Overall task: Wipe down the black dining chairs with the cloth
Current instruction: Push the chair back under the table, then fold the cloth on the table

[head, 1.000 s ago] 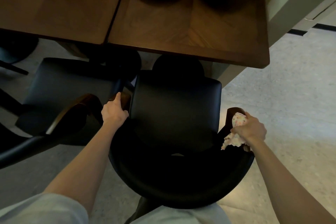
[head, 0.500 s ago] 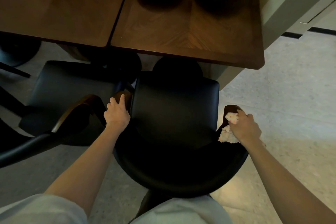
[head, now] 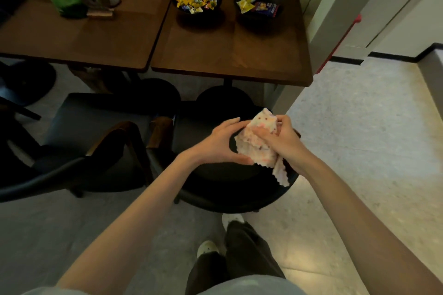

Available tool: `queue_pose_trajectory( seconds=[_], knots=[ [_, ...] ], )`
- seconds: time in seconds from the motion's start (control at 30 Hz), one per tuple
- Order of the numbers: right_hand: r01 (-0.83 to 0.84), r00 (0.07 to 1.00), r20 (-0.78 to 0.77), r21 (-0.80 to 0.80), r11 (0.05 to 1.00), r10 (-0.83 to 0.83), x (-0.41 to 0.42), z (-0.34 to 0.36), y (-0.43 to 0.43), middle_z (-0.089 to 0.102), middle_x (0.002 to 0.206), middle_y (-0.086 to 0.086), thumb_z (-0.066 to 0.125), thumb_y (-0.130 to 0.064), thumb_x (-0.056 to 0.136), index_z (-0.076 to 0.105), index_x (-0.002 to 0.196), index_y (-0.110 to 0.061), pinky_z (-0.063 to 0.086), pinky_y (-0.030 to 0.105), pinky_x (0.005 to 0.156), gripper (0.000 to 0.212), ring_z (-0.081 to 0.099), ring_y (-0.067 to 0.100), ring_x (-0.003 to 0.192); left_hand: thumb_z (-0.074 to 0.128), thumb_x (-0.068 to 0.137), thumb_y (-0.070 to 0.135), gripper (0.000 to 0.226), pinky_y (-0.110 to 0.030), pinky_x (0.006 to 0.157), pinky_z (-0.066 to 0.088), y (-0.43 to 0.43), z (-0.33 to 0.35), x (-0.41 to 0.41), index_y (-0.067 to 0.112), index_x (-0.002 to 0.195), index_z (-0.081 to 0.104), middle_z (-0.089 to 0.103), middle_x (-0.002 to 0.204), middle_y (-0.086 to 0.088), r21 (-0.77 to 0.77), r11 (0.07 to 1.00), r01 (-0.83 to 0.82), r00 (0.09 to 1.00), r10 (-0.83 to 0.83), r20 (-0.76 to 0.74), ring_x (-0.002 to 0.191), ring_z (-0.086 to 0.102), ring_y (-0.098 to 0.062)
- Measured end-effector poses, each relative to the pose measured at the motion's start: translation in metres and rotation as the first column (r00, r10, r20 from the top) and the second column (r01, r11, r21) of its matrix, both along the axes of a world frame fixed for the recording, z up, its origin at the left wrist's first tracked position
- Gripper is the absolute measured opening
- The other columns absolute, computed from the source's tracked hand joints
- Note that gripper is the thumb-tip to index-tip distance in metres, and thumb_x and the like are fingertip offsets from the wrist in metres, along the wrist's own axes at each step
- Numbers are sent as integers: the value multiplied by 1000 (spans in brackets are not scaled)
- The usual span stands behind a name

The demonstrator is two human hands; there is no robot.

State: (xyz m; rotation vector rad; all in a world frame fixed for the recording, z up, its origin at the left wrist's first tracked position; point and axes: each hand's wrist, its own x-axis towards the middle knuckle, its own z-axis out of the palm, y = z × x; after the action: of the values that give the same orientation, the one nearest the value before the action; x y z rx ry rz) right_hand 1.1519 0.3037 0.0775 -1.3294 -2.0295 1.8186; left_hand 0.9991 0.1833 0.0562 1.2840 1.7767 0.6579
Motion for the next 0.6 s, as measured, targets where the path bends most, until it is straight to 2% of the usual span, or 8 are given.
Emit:
queue_pose_trajectory(
  seconds=[0.07, 0.1, 0.13, 0.2, 0.33, 0.43, 0.53, 0.6],
  knots=[
    [-11, 998, -67, -49, 999, 8, 8, 15, -6, 49, 107, -13, 58, -40, 93, 27, 126, -24, 50, 11, 60, 48, 56, -2, 91, 76, 79, 37, 60, -13, 106, 23, -2, 15, 17, 20, 133, 53, 40, 146, 1, 92, 994, -62, 998, 61, 14, 129, 33, 1],
    [-29, 997, -78, -47, 998, 25, 13, 23, -7, 49, 108, -13, 55, -41, 94, 26, 126, -24, 50, 12, 60, 47, 56, -1, 91, 72, 84, 30, 41, -4, 97, 31, -4, 23, 24, 15, 120, 61, 54, 132, -1, 146, 983, -113, 993, 109, 32, 112, 45, 8],
    [-55, 996, -73, -26, 998, 53, 19, 30, -7, 48, 108, -13, 55, -42, 94, 25, 127, -25, 49, 13, 61, 47, 56, -1, 91, 68, 88, 25, 25, -5, 88, 40, -7, 30, 29, 13, 110, 65, 62, 115, -1, 184, 968, -170, 985, 161, 67, 95, 52, 11],
    [-97, 995, -31, 80, 992, 100, 33, 41, -3, 45, 108, -15, 56, -46, 92, 25, 125, -27, 44, 12, 63, 49, 53, -1, 92, 63, 92, 21, 8, -13, 73, 48, -11, 44, 39, 13, 95, 64, 63, 90, 4, 202, 946, -253, 964, 229, 135, 76, 57, 7],
    [-78, 997, 2, 280, 957, 80, 72, 51, 16, 43, 117, -9, 62, -47, 88, 26, 126, -32, 42, 17, 77, 55, 51, 9, 102, 61, 93, 18, 8, -12, 66, 47, -8, 70, 65, 20, 87, 57, 62, 85, 6, 196, 940, -279, 952, 244, 184, 73, 60, 5],
    [-90, 996, 29, 324, 942, 85, 109, 53, 31, 51, 105, -9, 62, -49, 88, 28, 129, -37, 45, 22, 75, 55, 58, 10, 94, 55, 97, 23, 9, -11, 61, 45, 7, 84, 94, 26, 88, 54, 59, 86, 8, 209, 938, -277, 957, 251, 142, 71, 57, 5],
    [-179, 984, 86, 413, 893, 157, 143, 50, 49, 52, 112, -8, 63, -48, 87, 48, 113, -31, 45, 19, 73, 34, 59, 9, 94, 51, 98, 21, 9, -10, 60, 44, 30, 96, 131, 26, 91, 54, 57, 87, 8, 211, 933, -292, 951, 259, 171, 74, 55, 0],
    [-232, 972, 58, 379, 896, 227, 165, 53, 58, 52, 115, -11, 64, -51, 83, 58, 104, -31, 47, 18, 75, 29, 58, 5, 93, 51, 98, 19, 6, -10, 59, 44, 49, 102, 159, 22, 94, 55, 57, 88, 6, 212, 931, -298, 949, 265, 169, 74, 56, -2]
  ],
)
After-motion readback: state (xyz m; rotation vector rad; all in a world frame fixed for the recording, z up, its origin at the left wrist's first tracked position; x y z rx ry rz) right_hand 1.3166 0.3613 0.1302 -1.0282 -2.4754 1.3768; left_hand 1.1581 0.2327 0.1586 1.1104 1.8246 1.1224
